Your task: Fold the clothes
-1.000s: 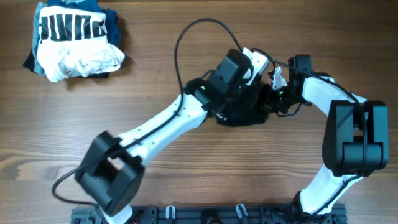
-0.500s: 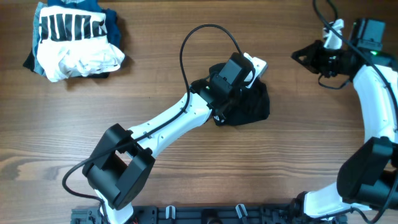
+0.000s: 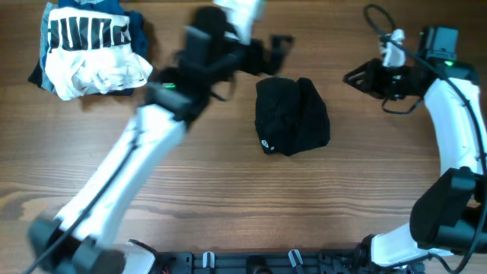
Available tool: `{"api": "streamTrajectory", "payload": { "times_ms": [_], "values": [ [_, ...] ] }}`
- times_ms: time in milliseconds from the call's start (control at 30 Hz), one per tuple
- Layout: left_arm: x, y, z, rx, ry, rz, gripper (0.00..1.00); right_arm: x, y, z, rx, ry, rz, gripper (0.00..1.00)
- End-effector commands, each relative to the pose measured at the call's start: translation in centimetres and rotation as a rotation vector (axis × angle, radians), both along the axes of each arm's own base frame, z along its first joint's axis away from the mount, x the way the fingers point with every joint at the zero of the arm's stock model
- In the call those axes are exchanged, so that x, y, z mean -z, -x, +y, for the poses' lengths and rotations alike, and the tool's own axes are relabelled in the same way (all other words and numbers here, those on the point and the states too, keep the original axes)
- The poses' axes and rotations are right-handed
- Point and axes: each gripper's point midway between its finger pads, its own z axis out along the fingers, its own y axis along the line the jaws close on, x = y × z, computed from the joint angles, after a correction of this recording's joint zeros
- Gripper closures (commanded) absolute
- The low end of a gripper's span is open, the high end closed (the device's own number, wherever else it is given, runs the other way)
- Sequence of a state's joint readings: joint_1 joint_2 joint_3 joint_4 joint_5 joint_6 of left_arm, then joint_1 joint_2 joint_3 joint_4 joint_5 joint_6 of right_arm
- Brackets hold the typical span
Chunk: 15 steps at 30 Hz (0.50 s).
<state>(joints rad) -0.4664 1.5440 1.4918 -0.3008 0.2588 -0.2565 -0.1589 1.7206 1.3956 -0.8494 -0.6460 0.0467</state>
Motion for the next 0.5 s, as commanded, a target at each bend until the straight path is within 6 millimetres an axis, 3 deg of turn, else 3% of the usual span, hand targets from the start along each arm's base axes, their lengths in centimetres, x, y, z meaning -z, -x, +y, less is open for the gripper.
{"api": "streamTrajectory", "payload": {
  "times_ms": [0, 100, 200, 367, 467],
  "values": [
    [2.5, -1.3, 5.5, -0.129, -0.027, 0.134, 0.00, 4.7, 0.9, 1.8, -0.082, 0.129, 0.085, 0.64],
    [7.0, -1.7, 9.4, -0.243, -0.105, 0.292, 0.00, 8.7, 1.3, 2.1, -0.110, 0.257, 0.152, 0.55],
    [9.6, -1.9, 10.8, -0.285, -0.151, 0.373, 0.00, 10.4, 1.3, 3.0, -0.202, 0.276, 0.139, 0.48],
    [11.4, -2.2, 10.8, -0.287, -0.169, 0.415, 0.00, 10.1, 0.6, 3.8, -0.234, 0.245, 0.092, 0.43],
    [11.8, -2.4, 10.8, -0.286, -0.171, 0.418, 0.00, 8.9, -0.6, 4.3, -0.259, 0.232, 0.018, 0.48]
  ]
}}
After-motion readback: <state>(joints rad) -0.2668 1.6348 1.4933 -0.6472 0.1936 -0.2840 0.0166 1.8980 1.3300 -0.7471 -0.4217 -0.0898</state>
